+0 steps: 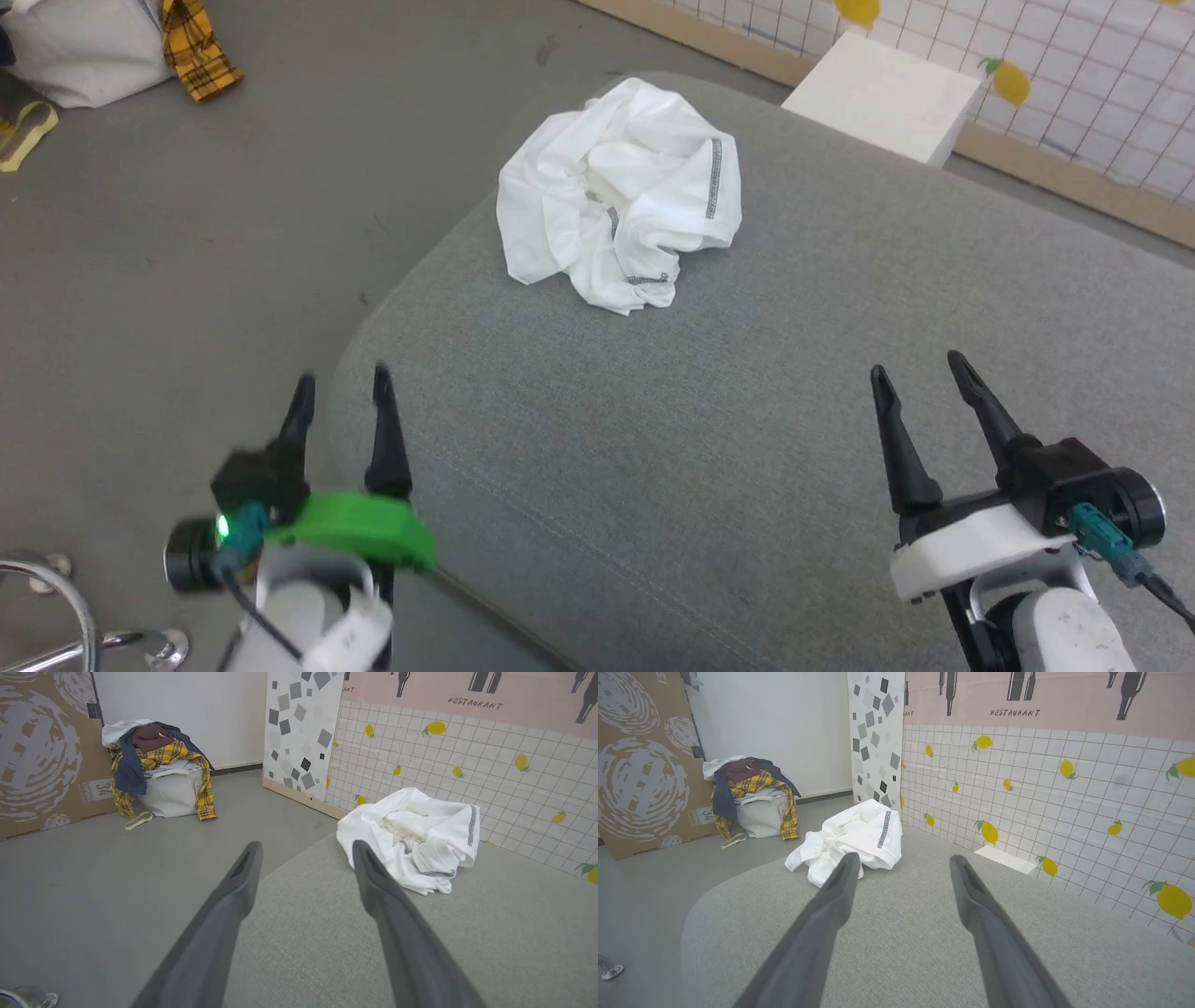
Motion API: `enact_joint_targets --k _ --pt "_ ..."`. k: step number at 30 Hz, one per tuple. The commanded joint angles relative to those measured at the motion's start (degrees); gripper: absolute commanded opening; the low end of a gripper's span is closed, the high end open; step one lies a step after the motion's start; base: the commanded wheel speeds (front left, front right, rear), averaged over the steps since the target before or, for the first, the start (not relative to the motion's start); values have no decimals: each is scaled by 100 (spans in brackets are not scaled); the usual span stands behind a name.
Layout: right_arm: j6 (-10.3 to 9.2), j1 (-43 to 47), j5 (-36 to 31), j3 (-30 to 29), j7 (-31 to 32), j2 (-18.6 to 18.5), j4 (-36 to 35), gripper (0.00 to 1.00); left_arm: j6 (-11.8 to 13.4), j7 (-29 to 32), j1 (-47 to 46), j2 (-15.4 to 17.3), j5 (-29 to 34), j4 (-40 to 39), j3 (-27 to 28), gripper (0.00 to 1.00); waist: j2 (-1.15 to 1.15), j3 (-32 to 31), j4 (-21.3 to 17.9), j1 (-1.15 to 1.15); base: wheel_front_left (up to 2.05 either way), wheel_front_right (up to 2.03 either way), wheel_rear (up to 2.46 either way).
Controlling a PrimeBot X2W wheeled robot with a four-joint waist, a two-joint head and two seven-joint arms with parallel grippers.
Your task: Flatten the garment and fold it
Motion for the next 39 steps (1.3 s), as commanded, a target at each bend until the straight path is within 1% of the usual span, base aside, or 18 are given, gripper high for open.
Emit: enact_joint_targets --k 1,3,8,13,16,19,23,25,28,31,34,36,39 --pt "-10 -141 -27 1 -17 0 -46 100 -75 59 -373 52 -96 13 -10 100 0 237 -105 0 0 0 0" --pt "-10 -237 -91 11 24 0 -125 100 -173 253 -775 108 -233 45 47 100 0 457 -269 0 0 0 0" --pt "-10 -564 -287 71 134 0 -373 100 -363 892 -2049 380 -529 179 239 100 0 1214 -860 0 0 0 0" --pt "-10 -863 -410 87 188 0 -554 100 -554 1660 -3275 842 -674 477 352 100 0 1958 -1471 0 0 0 0" --pt "-10 -1067 -452 91 178 0 -624 100 -592 2208 -3951 1112 -812 735 471 100 0 2429 -1855 0 0 0 0" --pt "-10 -1246 -425 113 116 0 -620 100 -561 2762 -4472 1310 -1022 1006 638 100 0 2801 -2206 0 0 0 0" --pt "-10 -1399 -335 76 13 0 -559 100 -418 3614 -4985 1472 -1291 1261 784 100 0 3221 -2565 0 0 0 0" --pt "-10 -1463 -313 77 -37 0 -524 100 -286 3984 -5174 1479 -1471 1317 903 100 0 3381 -2698 0 0 0 0" --pt "-10 -1580 -251 106 -115 0 -466 100 -77 4532 -5326 1620 -1582 1363 1009 100 0 3599 -2889 0 0 0 0" --pt "-10 -1661 -185 142 -180 0 -441 100 151 5066 -5318 1739 -1652 1405 1081 100 0 3740 -3010 0 0 0 0" --pt "-10 -1719 -144 188 -244 0 -409 100 450 5640 -5169 1825 -1717 1407 1157 100 0 3854 -3094 0 0 0 0" --pt "-10 -1741 -127 197 -270 0 -382 100 617 5907 -5044 1865 -1731 1377 1191 100 0 3899 -3117 0 0 0 0" --pt "-10 -1762 -124 189 -300 0 -344 100 803 6123 -4859 1876 -1784 1270 1277 100 0 3940 -3122 0 0 0 0"
